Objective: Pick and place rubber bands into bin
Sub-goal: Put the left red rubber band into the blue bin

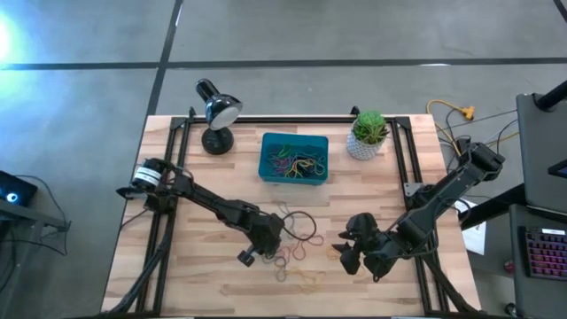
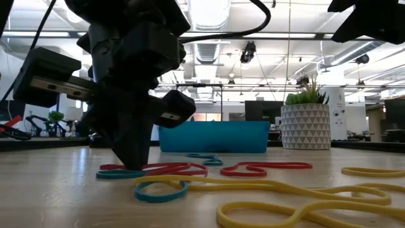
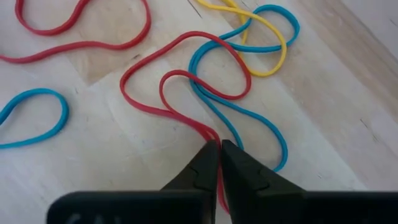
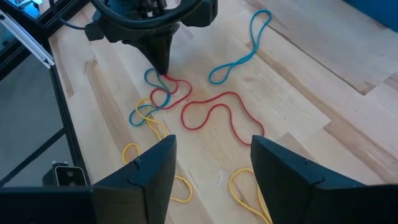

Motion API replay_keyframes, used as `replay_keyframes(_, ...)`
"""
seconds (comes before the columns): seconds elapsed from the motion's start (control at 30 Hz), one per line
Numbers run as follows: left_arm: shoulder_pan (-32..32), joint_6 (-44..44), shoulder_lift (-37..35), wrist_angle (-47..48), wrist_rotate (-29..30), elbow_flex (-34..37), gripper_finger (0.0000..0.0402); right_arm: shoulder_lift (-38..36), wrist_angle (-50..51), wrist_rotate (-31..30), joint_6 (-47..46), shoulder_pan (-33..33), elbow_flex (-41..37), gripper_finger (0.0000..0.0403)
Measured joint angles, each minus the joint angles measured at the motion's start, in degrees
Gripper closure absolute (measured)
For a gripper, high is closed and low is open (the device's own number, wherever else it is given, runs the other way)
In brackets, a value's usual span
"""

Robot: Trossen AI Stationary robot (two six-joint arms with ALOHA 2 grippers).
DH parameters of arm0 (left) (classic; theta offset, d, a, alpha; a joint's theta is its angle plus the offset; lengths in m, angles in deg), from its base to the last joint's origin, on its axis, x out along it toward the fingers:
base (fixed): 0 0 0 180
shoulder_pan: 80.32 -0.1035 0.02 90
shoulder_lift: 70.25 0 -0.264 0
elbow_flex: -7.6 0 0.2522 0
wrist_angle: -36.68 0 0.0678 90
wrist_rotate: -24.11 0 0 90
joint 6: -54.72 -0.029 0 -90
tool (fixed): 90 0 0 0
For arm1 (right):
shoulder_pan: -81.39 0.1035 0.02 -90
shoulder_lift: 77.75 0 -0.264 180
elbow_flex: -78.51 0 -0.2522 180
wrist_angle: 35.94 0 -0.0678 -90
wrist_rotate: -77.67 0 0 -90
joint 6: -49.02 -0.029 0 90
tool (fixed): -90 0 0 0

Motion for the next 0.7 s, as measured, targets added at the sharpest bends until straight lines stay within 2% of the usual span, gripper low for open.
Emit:
replay_keyframes(0.3,-0.5,0.1,-5.3,0.3,0.5,-1.3,0.0401,0.0,0.2,0.0,0.6,0.0,0.0,0.0209)
replay_keyframes(0.5,-2.2,0.1,-9.2,0.3,8.2,-1.9,0.0401,0.0,0.4,-0.2,2.0,0.0,0.0,0.0209)
replay_keyframes(0.7,-4.4,3.0,-11.2,-1.0,7.4,-1.9,0.0401,0.0,0.7,-0.2,2.5,0.0,-0.1,0.0209)
